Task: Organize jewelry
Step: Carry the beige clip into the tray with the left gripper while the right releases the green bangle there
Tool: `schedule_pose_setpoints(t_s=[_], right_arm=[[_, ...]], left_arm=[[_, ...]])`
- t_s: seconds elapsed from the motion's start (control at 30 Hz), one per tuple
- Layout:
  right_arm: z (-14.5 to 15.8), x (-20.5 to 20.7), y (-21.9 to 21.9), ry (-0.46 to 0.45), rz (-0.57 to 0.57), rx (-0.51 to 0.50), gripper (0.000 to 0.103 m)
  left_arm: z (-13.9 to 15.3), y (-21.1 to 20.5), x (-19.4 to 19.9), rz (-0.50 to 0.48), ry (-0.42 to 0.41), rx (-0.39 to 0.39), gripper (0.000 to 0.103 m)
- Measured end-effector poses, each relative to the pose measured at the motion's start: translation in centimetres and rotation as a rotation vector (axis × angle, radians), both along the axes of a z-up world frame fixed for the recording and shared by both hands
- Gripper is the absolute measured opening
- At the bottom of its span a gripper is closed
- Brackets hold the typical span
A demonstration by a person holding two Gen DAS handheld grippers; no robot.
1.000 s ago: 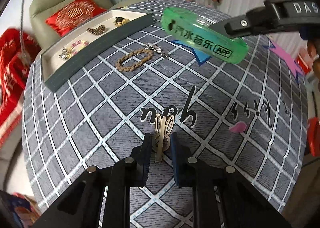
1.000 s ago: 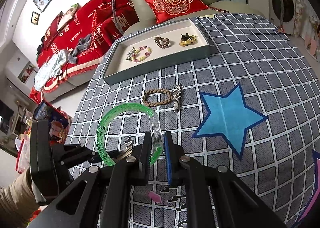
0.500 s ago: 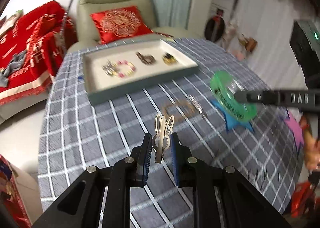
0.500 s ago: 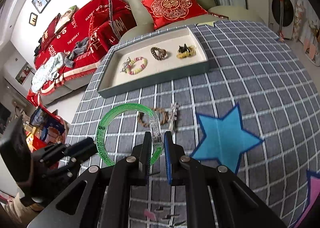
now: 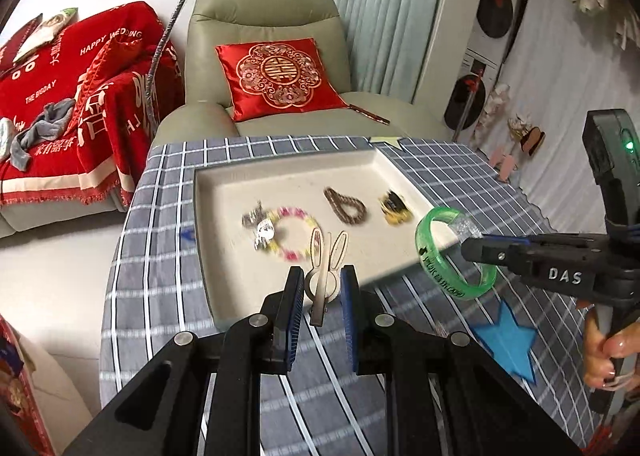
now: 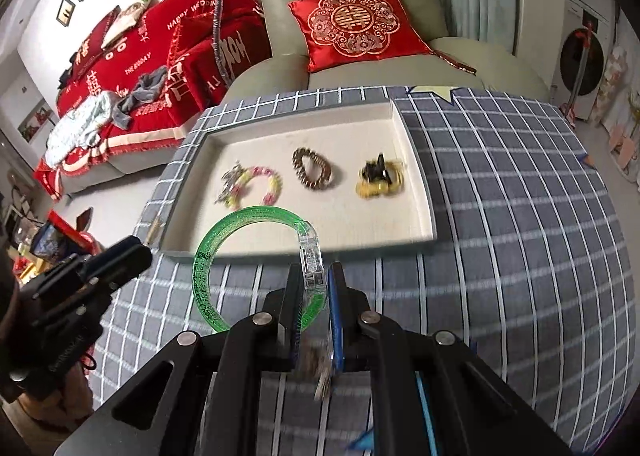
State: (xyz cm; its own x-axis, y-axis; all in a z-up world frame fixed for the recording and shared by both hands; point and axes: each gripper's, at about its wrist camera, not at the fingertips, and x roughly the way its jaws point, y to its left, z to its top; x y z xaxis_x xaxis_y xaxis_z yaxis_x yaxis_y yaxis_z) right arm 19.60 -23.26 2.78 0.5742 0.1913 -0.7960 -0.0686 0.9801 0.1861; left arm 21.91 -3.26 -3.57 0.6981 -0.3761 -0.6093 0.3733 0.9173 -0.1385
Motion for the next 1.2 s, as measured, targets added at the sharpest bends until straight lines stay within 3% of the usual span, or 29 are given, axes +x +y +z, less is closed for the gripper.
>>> schedule_pose_setpoints(t_s=[0.13, 0.53, 0.83, 1.2], right_arm=[[-1.1, 3.7, 0.0, 0.030, -0.009, -0.011, 0.014], [-5.7, 10.1, 0.9, 0.173, 0.030, -0.079, 0.014], [-7.4, 12.1, 0.6, 0.186, 0.007, -0.090, 0.014], [-7.4, 14.0, 0.4, 0.123, -0.038, -0.114, 0.015]], left_arm=[[3.0, -0.2, 2.8, -0.011, 0.028, 0.032, 0.034], [0.6, -1.0, 7.1, -0.099, 0.235, 0.160, 0.033], [-0.9, -1.9, 8.2, -0.059, 0.261, 0.197, 0.034], [-1.1, -2.3, 8.8, 0.038, 0.188, 0.213, 0.034]])
